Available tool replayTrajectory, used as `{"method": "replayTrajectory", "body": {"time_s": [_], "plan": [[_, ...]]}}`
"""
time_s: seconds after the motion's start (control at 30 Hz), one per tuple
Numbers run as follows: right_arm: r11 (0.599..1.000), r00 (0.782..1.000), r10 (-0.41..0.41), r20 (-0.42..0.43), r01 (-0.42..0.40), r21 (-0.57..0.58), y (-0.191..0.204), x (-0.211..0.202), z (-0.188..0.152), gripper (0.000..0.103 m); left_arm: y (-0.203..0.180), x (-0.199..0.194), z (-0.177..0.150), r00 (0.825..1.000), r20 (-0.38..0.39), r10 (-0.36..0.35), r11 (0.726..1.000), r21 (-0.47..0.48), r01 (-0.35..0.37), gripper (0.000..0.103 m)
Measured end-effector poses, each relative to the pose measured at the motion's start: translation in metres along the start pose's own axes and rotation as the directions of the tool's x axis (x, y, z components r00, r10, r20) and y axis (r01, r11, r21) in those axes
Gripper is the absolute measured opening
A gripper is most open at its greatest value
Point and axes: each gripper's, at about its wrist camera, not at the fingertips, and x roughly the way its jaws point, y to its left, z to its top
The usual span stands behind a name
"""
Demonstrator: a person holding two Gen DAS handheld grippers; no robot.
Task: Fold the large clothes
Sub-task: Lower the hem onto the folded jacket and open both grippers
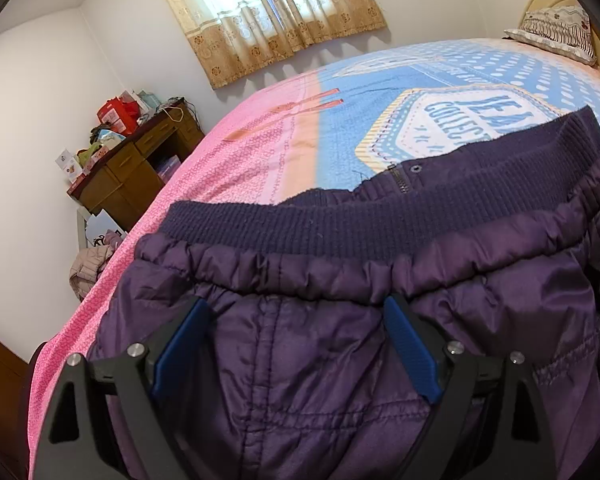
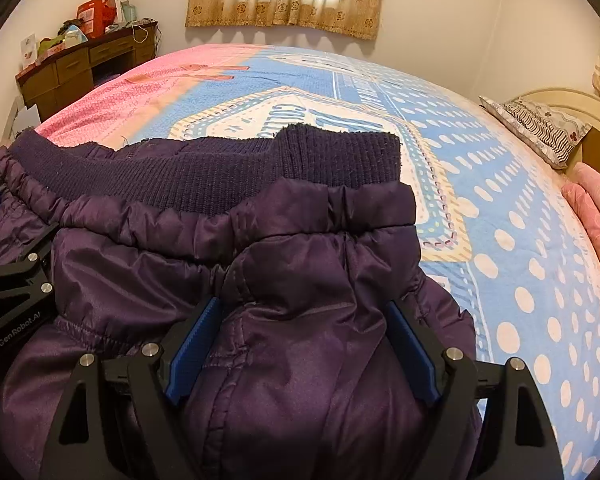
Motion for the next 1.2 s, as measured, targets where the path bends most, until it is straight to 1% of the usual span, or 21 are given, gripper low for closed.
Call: {"method": "replayTrajectory", "body": {"time_s": [0.8,1.0,1.07,1.1,1.17,1.2], "plan": [[0.999,0.999,-0.033,0.001,0.033,-0.014,0.008,0.000,0.000,0.084,0.000,0.001,0.000,1.000,0.000,0.006,1.000,0.000,-0.006,0.092],[0.999,0.999,-0.039,-0.007,0.039,-0.018,0.009,-0.001,0.004,0.085,-0.003,-0.001,0.001,1.000,0.002,0.022,1.000,0.006,-0.022,0.093],[0.999,0.999,-0.043,-0.016,0.042,-0.019,0.009,-0.006,0.007,0.085,0.001,-0.004,0.003,1.000,-0.014,0.004,1.000,0.006,-0.004,0.093],[0.998,0.999,-0.051,-0.007,0.051,-0.033,0.010,-0.014,0.008,0.085,0.005,-0.009,0.004,1.000,-0.020,-0.021,1.000,0.000,0.021,0.093],[0.997,0.996,-0.063,0.063,0.065,-0.042,0.014,-0.041,0.004,0.086,0.024,-0.022,0.002,0.995,-0.015,-0.099,0.994,-0.038,0.099,0.093],[0.999,0.993,-0.044,0.105,0.047,-0.028,0.016,-0.054,0.002,0.086,0.036,-0.032,-0.001,0.993,0.001,-0.116,0.991,-0.064,0.116,0.093]]}}
